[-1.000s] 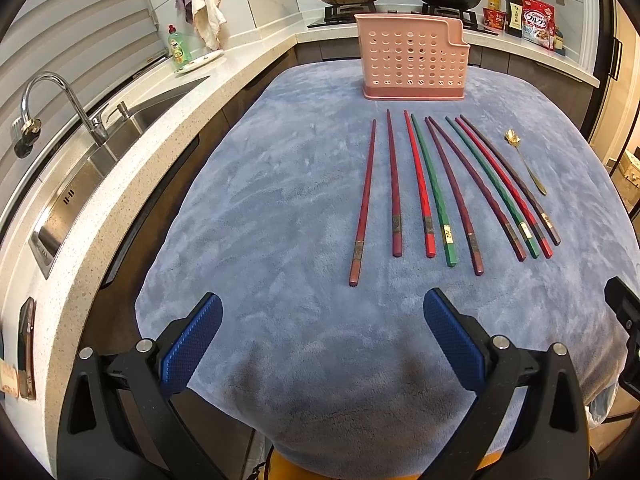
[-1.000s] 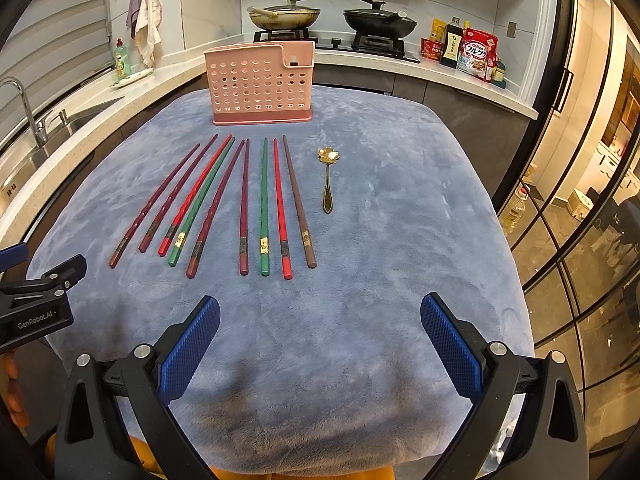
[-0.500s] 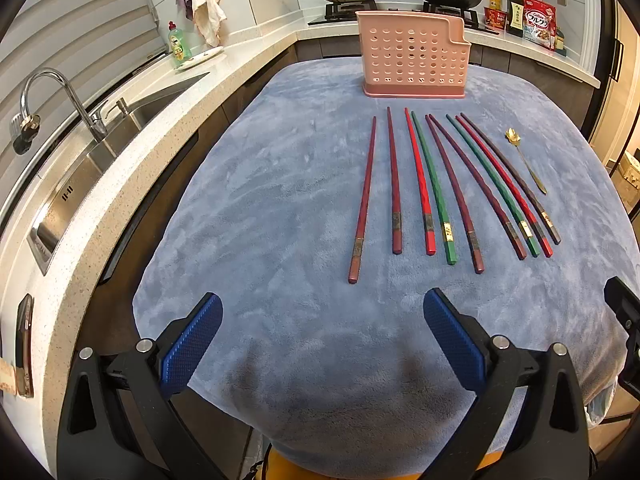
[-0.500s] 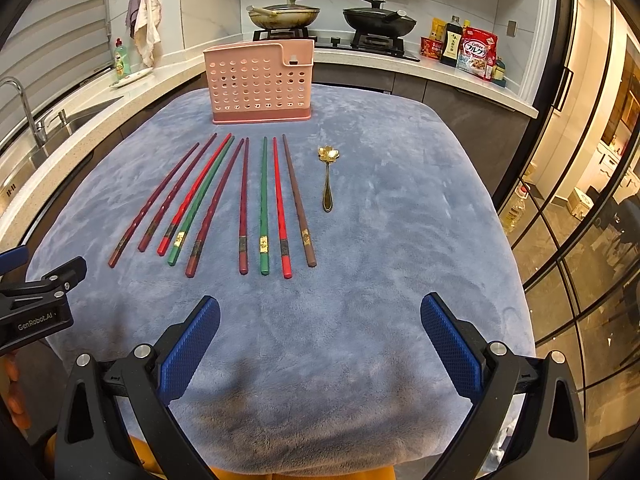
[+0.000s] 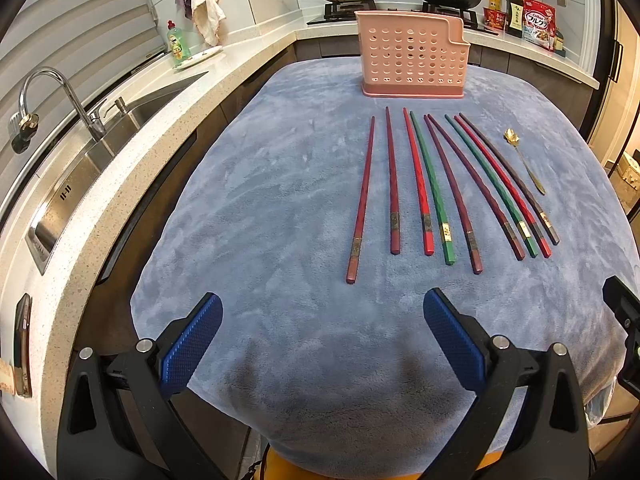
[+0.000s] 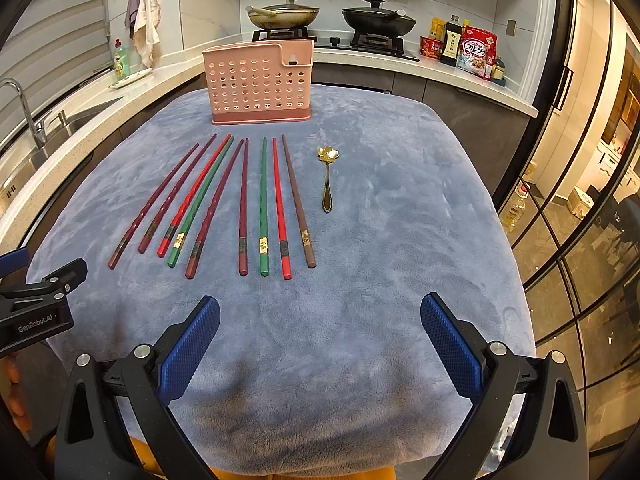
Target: Organize utensils
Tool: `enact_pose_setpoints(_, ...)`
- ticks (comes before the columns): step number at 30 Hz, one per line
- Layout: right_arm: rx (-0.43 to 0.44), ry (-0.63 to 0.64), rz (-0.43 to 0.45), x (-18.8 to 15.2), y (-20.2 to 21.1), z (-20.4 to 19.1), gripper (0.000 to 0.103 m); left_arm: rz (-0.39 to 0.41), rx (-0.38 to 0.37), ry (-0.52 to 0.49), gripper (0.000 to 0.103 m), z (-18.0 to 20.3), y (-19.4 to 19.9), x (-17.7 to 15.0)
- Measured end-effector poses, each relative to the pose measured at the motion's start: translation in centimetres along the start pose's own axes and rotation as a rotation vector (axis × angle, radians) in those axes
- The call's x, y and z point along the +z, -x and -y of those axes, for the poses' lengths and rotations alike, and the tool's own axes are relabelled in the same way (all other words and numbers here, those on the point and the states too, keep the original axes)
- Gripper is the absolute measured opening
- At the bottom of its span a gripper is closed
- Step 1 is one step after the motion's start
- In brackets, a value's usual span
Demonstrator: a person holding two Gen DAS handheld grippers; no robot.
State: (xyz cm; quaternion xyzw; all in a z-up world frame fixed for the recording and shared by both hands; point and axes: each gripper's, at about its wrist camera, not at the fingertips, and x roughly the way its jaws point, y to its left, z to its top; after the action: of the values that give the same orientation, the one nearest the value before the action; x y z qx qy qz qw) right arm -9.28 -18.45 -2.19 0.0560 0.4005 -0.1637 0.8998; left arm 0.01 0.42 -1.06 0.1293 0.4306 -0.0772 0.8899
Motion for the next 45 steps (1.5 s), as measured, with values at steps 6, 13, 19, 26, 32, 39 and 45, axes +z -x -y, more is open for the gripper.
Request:
enact_pose_setpoints(6, 0.000, -0.002, 0.000, 0.0, 0.0, 0.0, 0.096, 0.000, -0.002, 0.001, 0.096, 0.1, 0.0, 0.1)
enact_pose_setpoints(13, 0.000, 0.000, 0.000, 0.0, 0.0, 0.0, 0.096, 0.000, -0.003, 0.001, 0.096, 0.2, 0.0, 0.1)
enact_pose_setpoints(19, 0.000, -0.001, -0.001, 0.0, 0.0, 0.0, 0.096, 0.000, -0.003, 0.002, 0.096, 0.1, 0.0, 0.1)
enact_pose_setpoints(26, 0.001, -0.002, -0.001, -0.1, 0.0, 0.0, 0.096, 0.000, -0.005, 0.000, 0.096, 0.3, 0.0, 0.2)
enact_pose_setpoints(32, 0.002, -0.002, -0.001, 0.0, 0.0, 0.0, 0.096, 0.000, -0.006, 0.001, 0.096, 0.4, 0.0, 0.2)
enact_pose_setpoints(39, 0.005, -0.007, -0.003, -0.2, -0.2, 0.1, 0.096, -0.020, -0.030, 0.014, 0.096, 0.5, -0.2, 0.2)
enact_pose_setpoints(45, 0.004, -0.017, -0.007, 0.0, -0.5, 0.5, 0.096, -0.066, -0.049, 0.052, 0.096, -0.6, -1.4, 0.6)
